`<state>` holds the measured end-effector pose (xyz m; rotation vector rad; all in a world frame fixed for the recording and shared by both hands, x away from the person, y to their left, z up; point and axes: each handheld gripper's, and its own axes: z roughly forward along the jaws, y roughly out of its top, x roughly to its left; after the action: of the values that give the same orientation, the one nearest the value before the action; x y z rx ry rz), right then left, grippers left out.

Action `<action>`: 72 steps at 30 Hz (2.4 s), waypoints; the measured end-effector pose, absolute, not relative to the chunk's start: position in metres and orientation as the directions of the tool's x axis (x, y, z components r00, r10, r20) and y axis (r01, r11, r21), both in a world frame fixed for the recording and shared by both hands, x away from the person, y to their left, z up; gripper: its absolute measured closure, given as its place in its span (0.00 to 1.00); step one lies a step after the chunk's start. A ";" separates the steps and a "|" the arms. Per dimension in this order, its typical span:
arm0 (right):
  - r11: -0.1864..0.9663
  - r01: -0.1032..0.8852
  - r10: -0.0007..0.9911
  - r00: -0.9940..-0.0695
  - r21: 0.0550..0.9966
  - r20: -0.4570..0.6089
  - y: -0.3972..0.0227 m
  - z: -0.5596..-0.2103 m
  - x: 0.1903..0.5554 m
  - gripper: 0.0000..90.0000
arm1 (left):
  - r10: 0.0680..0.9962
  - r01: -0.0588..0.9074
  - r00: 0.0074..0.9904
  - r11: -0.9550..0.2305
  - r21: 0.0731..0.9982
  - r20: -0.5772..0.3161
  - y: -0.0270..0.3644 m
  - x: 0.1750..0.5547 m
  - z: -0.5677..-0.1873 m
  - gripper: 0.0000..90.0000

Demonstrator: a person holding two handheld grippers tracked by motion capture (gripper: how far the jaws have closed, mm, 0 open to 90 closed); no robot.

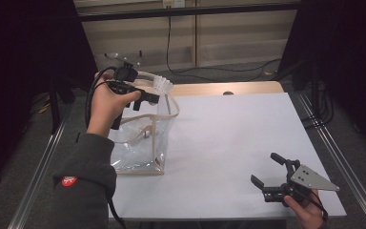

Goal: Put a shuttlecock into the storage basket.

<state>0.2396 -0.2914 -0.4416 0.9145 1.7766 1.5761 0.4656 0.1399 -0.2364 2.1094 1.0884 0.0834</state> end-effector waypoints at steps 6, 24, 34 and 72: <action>0.064 0.107 0.806 -0.592 0.992 0.012 -0.291 -0.442 0.240 0.00 | 0.730 0.677 0.632 -0.358 0.643 -0.259 0.144 0.465 -0.236 0.73; 0.066 0.108 0.807 -0.590 0.992 0.011 -0.292 -0.441 0.240 0.00 | 0.744 0.682 0.618 -0.349 0.643 -0.252 0.155 0.464 -0.235 0.73; 0.064 0.108 0.807 -0.590 0.992 0.012 -0.291 -0.441 0.240 0.00 | 0.755 0.686 0.608 -0.346 0.640 -0.244 0.162 0.464 -0.235 0.73; 0.064 0.106 0.805 -0.593 0.992 0.011 -0.292 -0.441 0.239 0.00 | 0.779 0.700 0.580 -0.327 0.635 -0.239 0.179 0.465 -0.245 0.73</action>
<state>0.2394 -0.2915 -0.4413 0.9088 1.7750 1.5772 0.4653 0.1789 -0.2446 2.0950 1.1736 0.1409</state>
